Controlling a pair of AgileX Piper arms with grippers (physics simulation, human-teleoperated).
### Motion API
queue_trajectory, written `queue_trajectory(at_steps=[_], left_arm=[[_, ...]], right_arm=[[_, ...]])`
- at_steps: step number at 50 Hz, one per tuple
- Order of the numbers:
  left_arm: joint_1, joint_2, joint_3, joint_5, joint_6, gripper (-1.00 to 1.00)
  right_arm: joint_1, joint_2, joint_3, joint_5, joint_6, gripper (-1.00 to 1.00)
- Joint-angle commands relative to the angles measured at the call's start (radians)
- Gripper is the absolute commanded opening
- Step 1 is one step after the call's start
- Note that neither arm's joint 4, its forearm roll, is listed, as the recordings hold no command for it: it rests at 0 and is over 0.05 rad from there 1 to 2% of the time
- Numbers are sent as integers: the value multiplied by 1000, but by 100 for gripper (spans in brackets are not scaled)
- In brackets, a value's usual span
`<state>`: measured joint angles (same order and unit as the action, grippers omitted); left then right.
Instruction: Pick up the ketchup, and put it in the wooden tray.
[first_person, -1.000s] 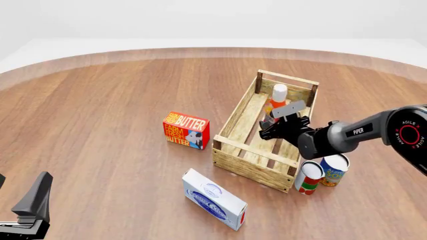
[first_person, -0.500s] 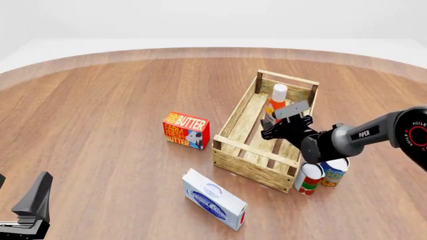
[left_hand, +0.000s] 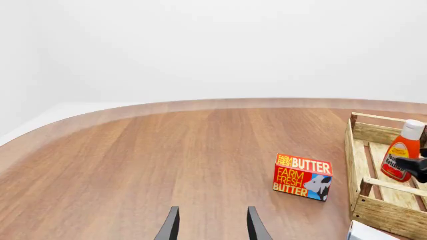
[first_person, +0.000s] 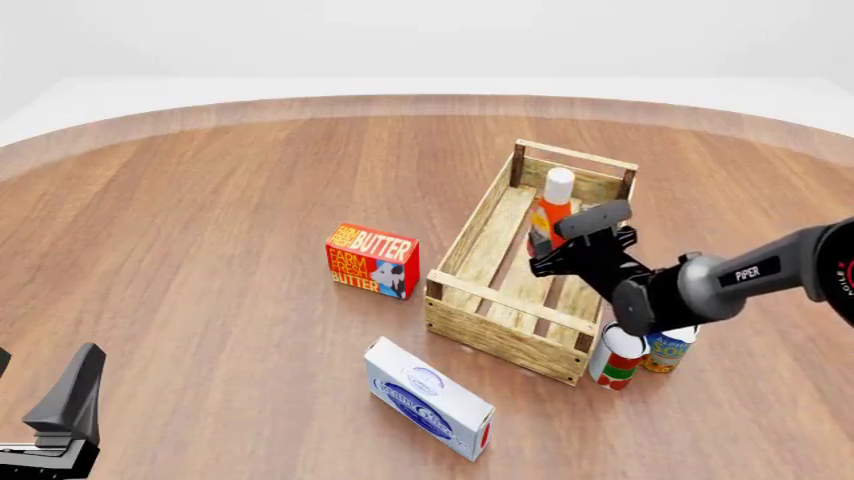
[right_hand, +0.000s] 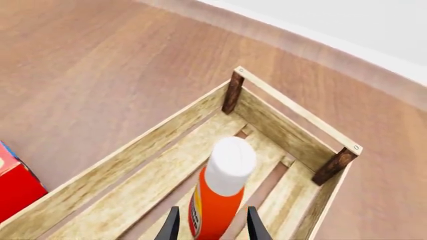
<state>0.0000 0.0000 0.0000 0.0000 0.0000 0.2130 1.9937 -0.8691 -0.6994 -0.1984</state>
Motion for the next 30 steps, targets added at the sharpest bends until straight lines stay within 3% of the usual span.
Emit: queue_trajectory(at_steps=[1,30], left_arm=[[0,0,0,0,0,100],[0,0,0,0,0,100]], right_arm=[[-6,-8,17,-25,-14,100],[17,-61,98,-157,-1,100]])
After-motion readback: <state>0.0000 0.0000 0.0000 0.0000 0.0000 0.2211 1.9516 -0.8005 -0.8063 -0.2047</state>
